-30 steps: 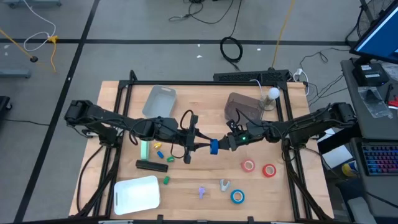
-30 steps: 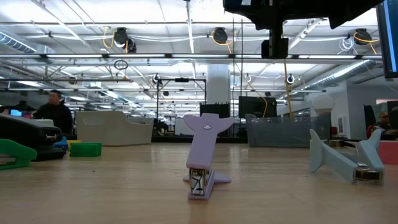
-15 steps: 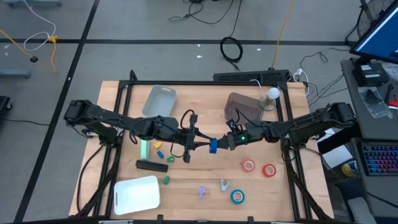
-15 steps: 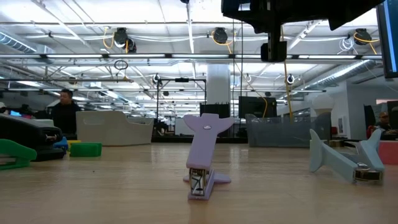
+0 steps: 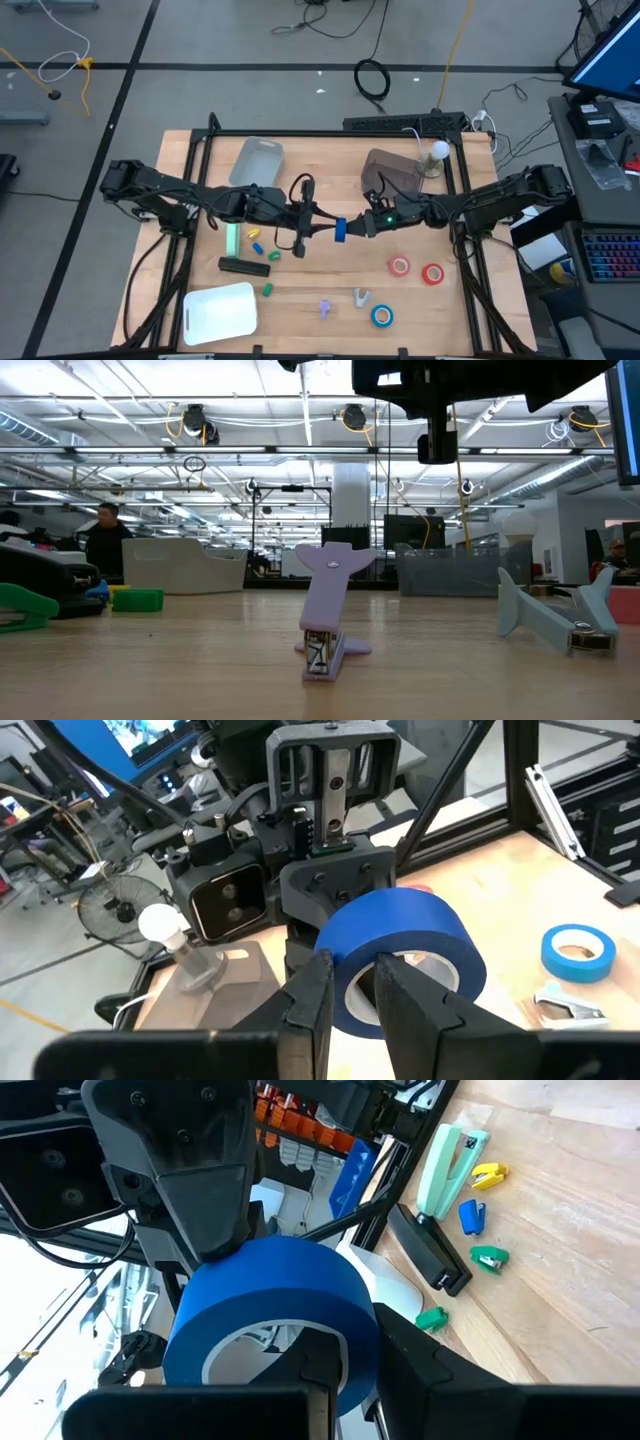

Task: Pick and place Stapler, Stapler remover, tape
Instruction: Put the blue tape into the gray bin

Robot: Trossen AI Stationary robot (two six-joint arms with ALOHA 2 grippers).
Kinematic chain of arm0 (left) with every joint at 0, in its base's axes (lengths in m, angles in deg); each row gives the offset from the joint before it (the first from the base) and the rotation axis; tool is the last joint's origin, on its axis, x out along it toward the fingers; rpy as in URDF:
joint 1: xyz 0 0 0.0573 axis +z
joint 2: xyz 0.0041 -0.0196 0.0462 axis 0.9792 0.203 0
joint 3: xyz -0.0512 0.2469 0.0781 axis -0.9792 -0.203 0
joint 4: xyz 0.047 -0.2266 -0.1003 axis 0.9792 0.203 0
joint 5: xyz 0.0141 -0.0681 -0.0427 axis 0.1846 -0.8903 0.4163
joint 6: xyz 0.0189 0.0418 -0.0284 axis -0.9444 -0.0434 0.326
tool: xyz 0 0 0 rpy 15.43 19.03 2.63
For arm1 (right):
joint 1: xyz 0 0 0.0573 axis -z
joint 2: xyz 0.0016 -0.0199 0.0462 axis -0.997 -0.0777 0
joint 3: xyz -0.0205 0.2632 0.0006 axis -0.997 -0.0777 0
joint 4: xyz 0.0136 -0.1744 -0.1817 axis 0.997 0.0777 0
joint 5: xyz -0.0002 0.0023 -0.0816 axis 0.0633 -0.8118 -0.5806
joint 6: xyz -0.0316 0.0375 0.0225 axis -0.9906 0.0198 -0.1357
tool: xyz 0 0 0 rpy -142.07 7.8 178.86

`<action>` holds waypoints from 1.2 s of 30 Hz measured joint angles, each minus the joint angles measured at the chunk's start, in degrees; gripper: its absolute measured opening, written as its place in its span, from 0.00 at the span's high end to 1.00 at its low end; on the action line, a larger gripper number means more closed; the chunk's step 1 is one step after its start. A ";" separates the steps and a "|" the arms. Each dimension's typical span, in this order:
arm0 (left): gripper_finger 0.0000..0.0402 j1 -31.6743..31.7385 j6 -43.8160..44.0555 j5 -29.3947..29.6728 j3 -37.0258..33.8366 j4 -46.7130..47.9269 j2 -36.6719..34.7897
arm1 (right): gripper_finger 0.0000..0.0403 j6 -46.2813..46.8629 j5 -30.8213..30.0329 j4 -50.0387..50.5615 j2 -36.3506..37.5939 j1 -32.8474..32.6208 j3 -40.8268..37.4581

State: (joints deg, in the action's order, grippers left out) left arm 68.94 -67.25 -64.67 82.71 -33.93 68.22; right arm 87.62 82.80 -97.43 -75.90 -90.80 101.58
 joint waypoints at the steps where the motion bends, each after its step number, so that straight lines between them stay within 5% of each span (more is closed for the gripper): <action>1: 0.80 0.00 0.08 0.00 0.00 -0.08 0.00 | 0.92 0.04 0.05 0.00 0.00 0.00 -0.02; 10: 0.78 -0.02 1.48 -1.19 0.00 -0.50 0.62 | 0.92 0.02 0.76 -0.07 0.02 -0.02 -0.12; 23: 0.51 -0.11 1.47 0.23 -0.11 -0.61 0.75 | 0.92 0.59 0.23 -0.47 0.13 0.07 -0.13; 36: 0.60 0.96 -3.52 2.82 -0.26 -5.18 0.90 | 0.92 1.26 -1.22 -0.73 0.24 0.11 0.08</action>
State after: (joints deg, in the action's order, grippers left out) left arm 69.90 -70.77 -61.85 82.45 -39.11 69.13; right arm 88.88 81.59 -98.16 -75.66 -90.69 101.66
